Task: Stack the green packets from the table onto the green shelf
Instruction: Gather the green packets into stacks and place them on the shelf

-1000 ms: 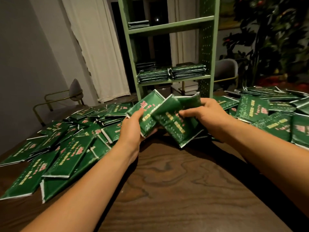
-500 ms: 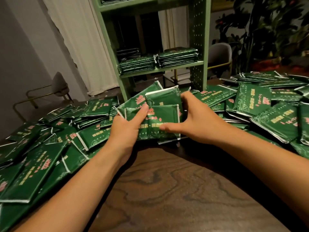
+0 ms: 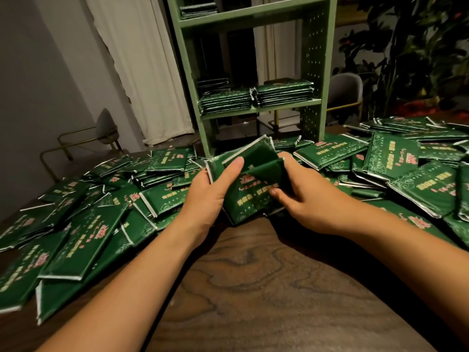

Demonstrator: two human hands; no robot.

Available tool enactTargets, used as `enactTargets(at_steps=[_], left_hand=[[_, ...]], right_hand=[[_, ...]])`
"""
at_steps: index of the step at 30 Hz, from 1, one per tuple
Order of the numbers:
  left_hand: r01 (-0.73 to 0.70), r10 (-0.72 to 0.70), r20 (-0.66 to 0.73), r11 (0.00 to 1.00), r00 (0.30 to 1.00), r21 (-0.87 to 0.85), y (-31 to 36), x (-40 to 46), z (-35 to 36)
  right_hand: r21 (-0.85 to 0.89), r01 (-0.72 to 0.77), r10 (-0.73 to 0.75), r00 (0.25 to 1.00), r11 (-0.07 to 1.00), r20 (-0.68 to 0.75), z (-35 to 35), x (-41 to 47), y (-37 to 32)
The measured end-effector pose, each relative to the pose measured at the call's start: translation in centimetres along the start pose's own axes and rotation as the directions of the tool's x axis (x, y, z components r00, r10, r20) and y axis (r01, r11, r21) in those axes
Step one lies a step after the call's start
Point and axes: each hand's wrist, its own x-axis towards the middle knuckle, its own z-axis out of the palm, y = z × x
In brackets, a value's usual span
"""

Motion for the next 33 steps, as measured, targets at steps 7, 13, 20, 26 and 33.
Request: enactTargets(at_steps=[7, 13, 20, 26, 33], left_hand=[[-0.009, 0.01, 0.018, 0.999, 1.0, -0.034, 0.4, -0.6, 0.5], [-0.112, 0.113, -0.04, 0.993, 0.993, 0.028, 0.7, -0.6, 0.9], [-0.128, 0.135, -0.139, 0.99, 0.981, 0.059, 0.0, -0.1, 0.6], [-0.181, 0.201, -0.129, 0.971, 0.971, 0.157, -0.2, 0.4, 0.3], [-0.079, 0.09, -0.09, 0.989, 0.992, 0.125, -0.9, 0.3, 0.8]], right_hand=[[-0.057, 0.167, -0.167, 0.986, 0.984, 0.011, -0.4, -0.3, -0.9], [-0.176, 0.227, -0.227, 0.974, 0.958, 0.017, 0.1, -0.3, -1.3], [-0.114, 0.205, -0.215, 0.973, 0.972, -0.083, 0.5, -0.3, -1.2], [-0.032, 0.162, -0.165, 0.968, 0.986, -0.187, -0.1, 0.0, -0.2], [-0.133, 0.249, -0.268, 0.952, 0.959, -0.15, 0.3, 0.4, 0.4]])
